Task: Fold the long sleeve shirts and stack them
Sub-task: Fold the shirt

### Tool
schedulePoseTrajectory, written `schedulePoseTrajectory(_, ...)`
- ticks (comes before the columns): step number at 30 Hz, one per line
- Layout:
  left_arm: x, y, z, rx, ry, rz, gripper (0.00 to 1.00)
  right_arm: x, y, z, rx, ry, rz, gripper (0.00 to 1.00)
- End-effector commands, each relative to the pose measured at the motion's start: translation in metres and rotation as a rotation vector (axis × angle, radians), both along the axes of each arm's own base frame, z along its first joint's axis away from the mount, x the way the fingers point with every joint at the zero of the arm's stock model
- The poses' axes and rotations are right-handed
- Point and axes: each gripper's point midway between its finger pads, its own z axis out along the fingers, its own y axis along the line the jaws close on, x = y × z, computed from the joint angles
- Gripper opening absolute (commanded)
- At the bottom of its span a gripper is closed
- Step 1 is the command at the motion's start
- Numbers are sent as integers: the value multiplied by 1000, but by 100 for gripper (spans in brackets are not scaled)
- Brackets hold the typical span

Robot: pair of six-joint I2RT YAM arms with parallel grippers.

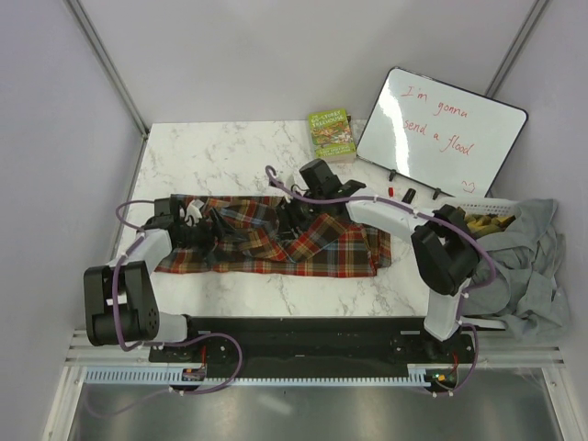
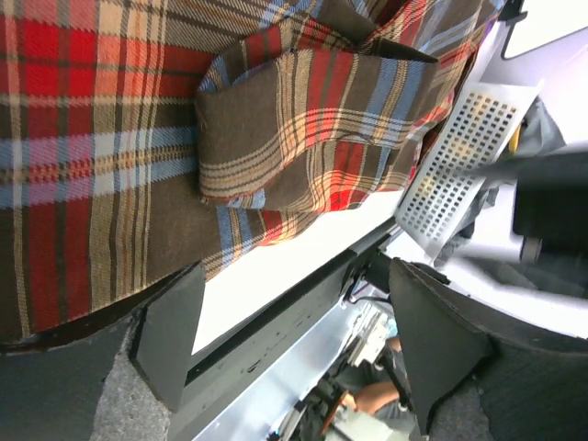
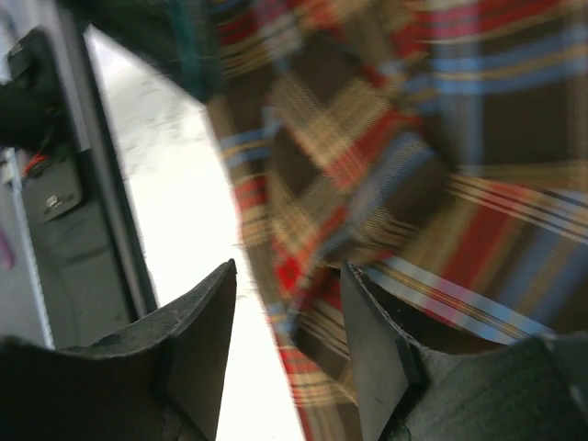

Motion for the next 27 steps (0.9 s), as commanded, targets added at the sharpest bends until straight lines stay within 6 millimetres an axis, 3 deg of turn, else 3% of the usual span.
schedulePoseTrajectory(1, 3, 5, 2, 34, -3, 78, 91, 33, 4, 8, 2, -11, -159, 62)
schedulePoseTrajectory(6, 2, 7, 1, 36, 49, 122, 90, 45, 12, -8, -22, -10, -183, 67)
schedulePoseTrajectory(13, 3, 7, 6, 33, 44, 154, 91, 50, 24, -22, -36, -9, -173, 63)
schedulePoseTrajectory(17, -2, 7, 5, 30, 60, 167, 91, 48, 23, -28, -49, -27, -136, 40)
schedulePoseTrajectory(18, -3, 7, 4, 30, 67, 169, 91, 47, 23, -23, -40, -40, -127, 25)
schedulePoseTrajectory(20, -4, 7, 4, 33, 76, 182, 91, 40, 24, -16, -14, -68, -64, 16)
schedulePoseTrajectory(23, -7, 5, 6, 7, 105, 203, 93, 13, 29, 15, 64, -124, 54, 4)
schedulePoseTrajectory(27, -12, -2, 11, -43, 142, 213, 94, -34, 38, 28, 92, -177, 220, 4)
